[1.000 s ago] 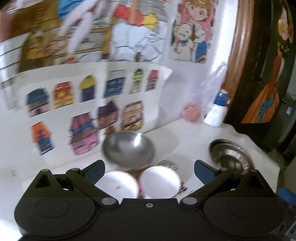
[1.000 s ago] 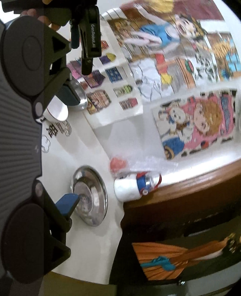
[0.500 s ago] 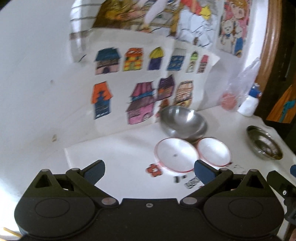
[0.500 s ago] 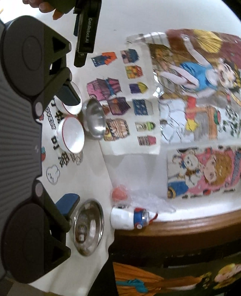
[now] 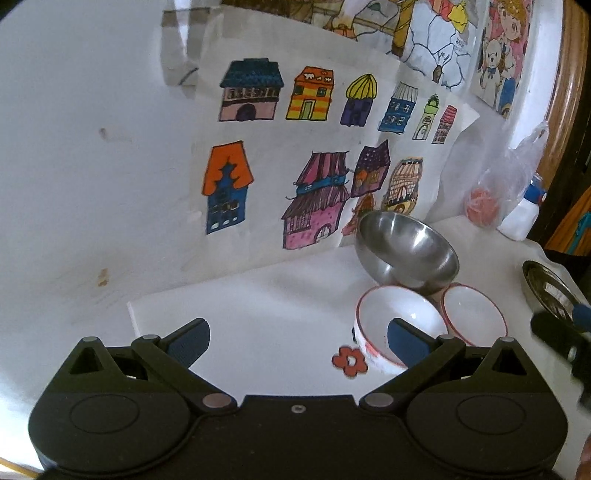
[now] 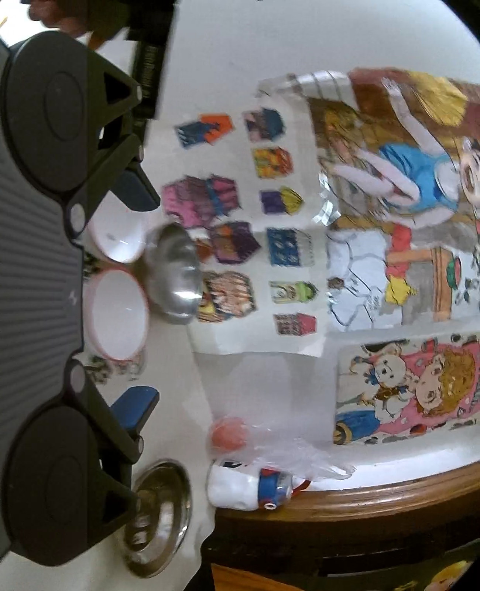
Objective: Organize plates and bowls
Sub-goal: 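Bring both grippers to the rim of the deep steel bowl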
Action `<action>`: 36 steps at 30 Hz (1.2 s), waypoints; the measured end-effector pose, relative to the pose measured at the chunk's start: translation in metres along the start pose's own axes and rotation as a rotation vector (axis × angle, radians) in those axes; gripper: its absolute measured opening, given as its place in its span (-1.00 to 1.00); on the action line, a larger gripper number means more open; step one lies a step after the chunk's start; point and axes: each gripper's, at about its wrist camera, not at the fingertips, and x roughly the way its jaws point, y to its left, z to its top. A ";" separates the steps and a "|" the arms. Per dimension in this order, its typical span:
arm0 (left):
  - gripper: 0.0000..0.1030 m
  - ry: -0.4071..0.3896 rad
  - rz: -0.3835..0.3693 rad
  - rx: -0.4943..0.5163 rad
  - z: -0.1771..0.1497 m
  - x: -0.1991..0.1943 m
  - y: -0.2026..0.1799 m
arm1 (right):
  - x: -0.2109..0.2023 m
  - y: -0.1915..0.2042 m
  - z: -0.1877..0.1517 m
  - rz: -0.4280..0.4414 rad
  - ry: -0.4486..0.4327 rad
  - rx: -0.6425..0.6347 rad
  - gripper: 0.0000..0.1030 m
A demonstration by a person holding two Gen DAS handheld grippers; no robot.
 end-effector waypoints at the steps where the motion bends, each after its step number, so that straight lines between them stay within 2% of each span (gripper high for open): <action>1: 0.98 -0.003 -0.008 -0.005 0.003 0.005 0.000 | 0.007 -0.004 0.005 0.003 -0.004 0.009 1.00; 8: 0.98 -0.010 -0.053 -0.050 0.023 0.040 -0.010 | 0.061 -0.030 0.028 0.016 0.026 0.061 1.00; 12: 0.98 -0.016 -0.066 -0.055 0.032 0.058 -0.020 | 0.093 -0.035 0.033 0.039 0.086 0.099 1.00; 19: 0.98 -0.006 -0.057 -0.060 0.042 0.087 -0.034 | 0.132 -0.049 0.018 0.050 0.146 0.155 1.00; 26: 0.98 0.031 -0.045 -0.098 0.044 0.107 -0.034 | 0.158 -0.064 -0.002 0.111 0.224 0.245 0.98; 34: 0.98 0.044 -0.045 -0.119 0.046 0.116 -0.034 | 0.163 -0.067 -0.009 0.107 0.223 0.248 0.79; 36: 0.96 0.042 -0.049 -0.124 0.046 0.116 -0.033 | 0.163 -0.069 -0.009 0.123 0.211 0.262 0.60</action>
